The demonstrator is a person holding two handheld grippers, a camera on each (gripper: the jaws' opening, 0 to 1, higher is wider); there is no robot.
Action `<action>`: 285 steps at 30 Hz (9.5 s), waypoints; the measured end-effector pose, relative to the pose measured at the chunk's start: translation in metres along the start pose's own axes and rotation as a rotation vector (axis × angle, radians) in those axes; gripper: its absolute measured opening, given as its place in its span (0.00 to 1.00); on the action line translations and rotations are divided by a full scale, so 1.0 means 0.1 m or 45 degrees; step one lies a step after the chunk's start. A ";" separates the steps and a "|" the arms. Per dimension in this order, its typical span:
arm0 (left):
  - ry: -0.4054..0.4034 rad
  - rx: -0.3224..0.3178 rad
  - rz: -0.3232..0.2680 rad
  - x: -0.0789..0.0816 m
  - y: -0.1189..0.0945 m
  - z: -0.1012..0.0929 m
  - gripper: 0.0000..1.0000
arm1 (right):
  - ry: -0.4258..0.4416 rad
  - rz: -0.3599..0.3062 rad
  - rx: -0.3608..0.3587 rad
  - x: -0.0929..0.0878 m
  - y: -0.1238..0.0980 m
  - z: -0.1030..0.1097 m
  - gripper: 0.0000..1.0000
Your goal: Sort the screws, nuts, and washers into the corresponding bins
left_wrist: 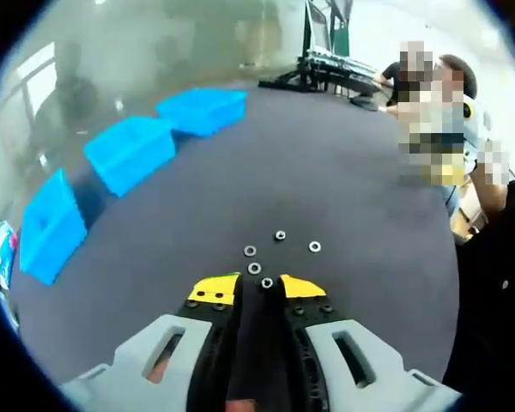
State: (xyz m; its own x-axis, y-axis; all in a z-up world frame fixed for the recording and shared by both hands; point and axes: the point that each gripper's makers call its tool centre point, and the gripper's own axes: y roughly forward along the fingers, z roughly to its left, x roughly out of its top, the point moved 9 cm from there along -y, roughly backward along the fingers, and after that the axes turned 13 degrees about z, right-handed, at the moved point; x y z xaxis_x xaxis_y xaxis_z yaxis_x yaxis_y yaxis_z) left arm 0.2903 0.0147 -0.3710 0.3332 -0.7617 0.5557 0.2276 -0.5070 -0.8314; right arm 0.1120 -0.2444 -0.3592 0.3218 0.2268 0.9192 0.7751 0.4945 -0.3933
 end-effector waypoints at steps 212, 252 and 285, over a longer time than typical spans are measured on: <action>0.052 -0.010 -0.064 -0.09 -0.57 -0.10 0.37 | 0.001 -0.014 -0.077 -0.01 -0.02 -0.13 0.32; 0.160 -0.048 0.179 0.22 -0.44 -0.19 0.35 | 0.036 -0.014 -0.070 -0.10 -0.02 -0.13 0.32; 0.205 -0.084 0.267 0.53 -0.08 -0.14 0.31 | 0.052 -0.014 -0.060 -0.15 0.00 -0.15 0.32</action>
State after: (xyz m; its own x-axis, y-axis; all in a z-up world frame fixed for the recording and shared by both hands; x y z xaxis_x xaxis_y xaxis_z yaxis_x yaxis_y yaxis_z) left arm 0.2934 -0.0278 -0.3349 0.2161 -0.9044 0.3679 0.1073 -0.3525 -0.9296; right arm 0.1155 -0.2599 -0.3728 0.3342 0.1870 0.9238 0.8033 0.4562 -0.3829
